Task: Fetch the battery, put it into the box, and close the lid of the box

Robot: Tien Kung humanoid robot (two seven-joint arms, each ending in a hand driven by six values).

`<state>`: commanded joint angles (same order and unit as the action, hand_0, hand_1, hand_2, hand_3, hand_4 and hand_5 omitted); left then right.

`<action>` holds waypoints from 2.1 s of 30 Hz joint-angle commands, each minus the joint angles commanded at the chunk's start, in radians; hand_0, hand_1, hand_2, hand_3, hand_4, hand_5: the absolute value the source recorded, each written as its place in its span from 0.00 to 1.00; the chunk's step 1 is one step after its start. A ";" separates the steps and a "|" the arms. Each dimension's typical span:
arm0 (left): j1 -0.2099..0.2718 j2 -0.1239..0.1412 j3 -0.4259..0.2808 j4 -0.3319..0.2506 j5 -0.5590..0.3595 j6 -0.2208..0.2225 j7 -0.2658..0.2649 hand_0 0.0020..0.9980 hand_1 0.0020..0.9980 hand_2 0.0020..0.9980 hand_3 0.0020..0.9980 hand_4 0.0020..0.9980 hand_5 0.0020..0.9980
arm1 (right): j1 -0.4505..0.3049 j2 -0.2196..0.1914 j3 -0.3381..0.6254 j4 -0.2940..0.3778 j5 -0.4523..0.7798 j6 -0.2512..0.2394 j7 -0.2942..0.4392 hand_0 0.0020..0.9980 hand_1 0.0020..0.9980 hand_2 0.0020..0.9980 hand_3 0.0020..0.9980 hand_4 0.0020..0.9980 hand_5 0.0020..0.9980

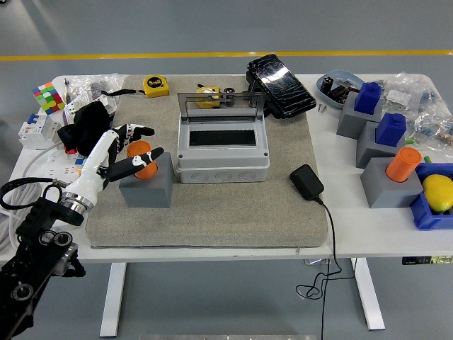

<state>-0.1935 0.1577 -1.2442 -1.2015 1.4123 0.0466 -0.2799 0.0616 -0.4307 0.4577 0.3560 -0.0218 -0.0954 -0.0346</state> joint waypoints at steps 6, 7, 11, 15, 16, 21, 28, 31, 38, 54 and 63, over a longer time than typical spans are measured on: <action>0.002 -0.006 0.021 0.016 0.009 0.008 -0.009 0.87 0.98 1.00 0.99 1.00 0.41 | -0.003 0.003 0.002 0.000 -0.001 0.001 0.001 0.55 0.60 0.59 0.55 0.93 0.48; 0.002 -0.008 0.026 0.019 0.013 0.012 -0.013 0.87 0.98 1.00 0.99 1.00 0.41 | -0.003 0.003 0.002 0.000 -0.001 0.001 0.001 0.55 0.60 0.59 0.55 0.93 0.48; -0.001 -0.015 0.039 0.034 0.014 0.026 -0.029 0.87 1.00 1.00 1.00 1.00 0.40 | -0.003 0.003 0.001 0.000 0.000 0.002 0.001 0.55 0.60 0.59 0.55 0.93 0.48; -0.003 -0.018 0.050 0.040 0.004 0.047 -0.049 0.87 1.00 1.00 1.00 1.00 0.40 | -0.003 0.004 0.004 -0.001 0.000 0.002 0.001 0.55 0.60 0.59 0.55 0.93 0.48; -0.004 -0.019 0.051 0.042 0.001 0.052 -0.053 0.75 0.89 1.00 1.00 1.00 0.19 | -0.003 0.004 0.003 -0.001 0.000 0.001 0.001 0.55 0.60 0.59 0.55 0.93 0.48; -0.014 -0.026 0.062 0.058 -0.019 0.077 -0.069 0.75 0.89 1.00 1.00 1.00 0.19 | -0.004 0.004 0.001 -0.001 0.002 0.001 0.001 0.55 0.60 0.59 0.55 0.93 0.48; -0.021 -0.045 0.093 0.090 -0.070 0.111 -0.109 0.38 0.50 0.68 0.66 1.00 0.00 | -0.003 0.007 0.004 0.000 0.000 0.000 0.003 0.55 0.60 0.59 0.55 0.93 0.48; -0.023 -0.050 0.097 0.099 -0.087 0.122 -0.125 0.38 0.50 0.68 0.66 1.00 0.00 | -0.004 0.007 0.004 0.000 0.000 0.000 0.004 0.55 0.60 0.59 0.55 0.93 0.48; -0.033 -0.054 0.118 0.116 -0.161 0.154 -0.180 0.27 0.33 0.51 0.55 1.00 0.00 | -0.005 0.006 0.005 -0.001 0.002 -0.002 0.006 0.55 0.60 0.59 0.55 0.93 0.48; -0.063 -0.107 0.174 0.177 -0.331 0.215 -0.274 0.17 0.11 0.17 0.25 0.80 0.00 | -0.006 0.009 0.002 0.000 0.004 -0.009 0.016 0.54 0.60 0.59 0.54 0.93 0.48; -0.069 -0.108 0.183 0.153 -0.343 0.220 -0.289 0.16 0.10 0.15 0.24 0.79 0.00 | -0.006 0.010 0.005 0.000 0.003 -0.010 0.020 0.55 0.60 0.59 0.55 0.93 0.48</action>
<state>-0.2629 0.0494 -1.0613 -1.0485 1.0692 0.2669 -0.5692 0.0560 -0.4207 0.4626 0.3559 -0.0187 -0.1055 -0.0144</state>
